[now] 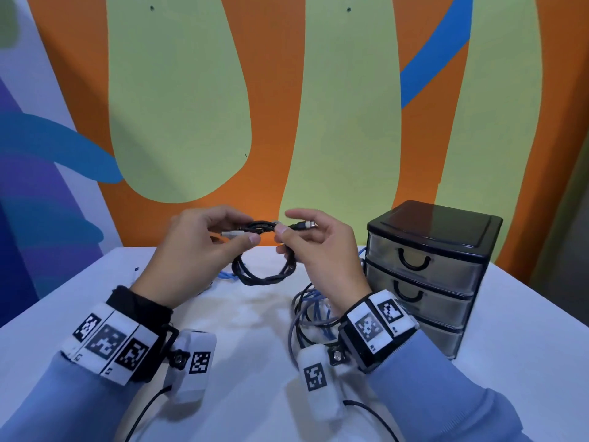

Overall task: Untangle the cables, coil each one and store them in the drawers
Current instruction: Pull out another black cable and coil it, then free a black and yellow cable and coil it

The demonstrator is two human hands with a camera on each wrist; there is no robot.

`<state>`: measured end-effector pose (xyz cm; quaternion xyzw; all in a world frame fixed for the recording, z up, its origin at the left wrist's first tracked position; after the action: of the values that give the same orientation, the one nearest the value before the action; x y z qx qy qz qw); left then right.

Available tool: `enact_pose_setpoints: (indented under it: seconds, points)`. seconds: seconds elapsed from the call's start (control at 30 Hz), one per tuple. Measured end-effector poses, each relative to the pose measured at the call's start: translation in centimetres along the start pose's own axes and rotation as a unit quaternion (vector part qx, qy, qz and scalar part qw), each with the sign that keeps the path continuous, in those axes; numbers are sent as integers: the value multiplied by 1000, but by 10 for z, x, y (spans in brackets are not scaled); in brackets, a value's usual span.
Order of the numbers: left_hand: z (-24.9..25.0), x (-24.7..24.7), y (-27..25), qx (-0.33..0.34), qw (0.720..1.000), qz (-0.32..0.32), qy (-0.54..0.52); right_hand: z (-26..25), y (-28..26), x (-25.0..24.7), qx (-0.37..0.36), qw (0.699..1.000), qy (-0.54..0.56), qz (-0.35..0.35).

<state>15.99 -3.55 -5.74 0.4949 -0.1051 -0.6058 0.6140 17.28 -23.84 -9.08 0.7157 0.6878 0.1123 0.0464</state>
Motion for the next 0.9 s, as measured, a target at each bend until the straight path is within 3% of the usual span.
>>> enact_pose_setpoints:
  seconds: [0.2,0.37,0.53,0.63,0.7,0.77,0.9]
  points:
    - [5,5,-2,28,995,-21,97,-13,-5,2,-105,971,-210,40]
    - [-3,0,-2,18,993,-12,119,-18,-5,-7,-37,925,-378,15]
    - [-31,-34,1,-44,981,107,154,-12,-15,-20,22,843,-538,-1]
    - [-54,-55,-4,-120,962,207,129,2,-20,-12,38,752,-655,-67]
    - [-65,-63,-3,-150,955,211,147,14,-23,-8,49,711,-690,-127]
    - [-75,-69,4,-161,953,169,194,19,-22,-10,58,717,-676,-158]
    - [-96,-81,23,-191,939,79,275,17,-16,-14,33,792,-587,-163]
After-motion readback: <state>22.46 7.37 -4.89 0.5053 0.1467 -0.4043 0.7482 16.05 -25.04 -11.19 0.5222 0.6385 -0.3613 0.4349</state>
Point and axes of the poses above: each hand's wrist, its own y-axis towards the middle knuckle, its own x-axis out of the palm, z = x × y, the point moved 6 cm from there along y, towards the middle knuckle, and after that the axes turned 13 degrees about x, right-handed, at the moved point
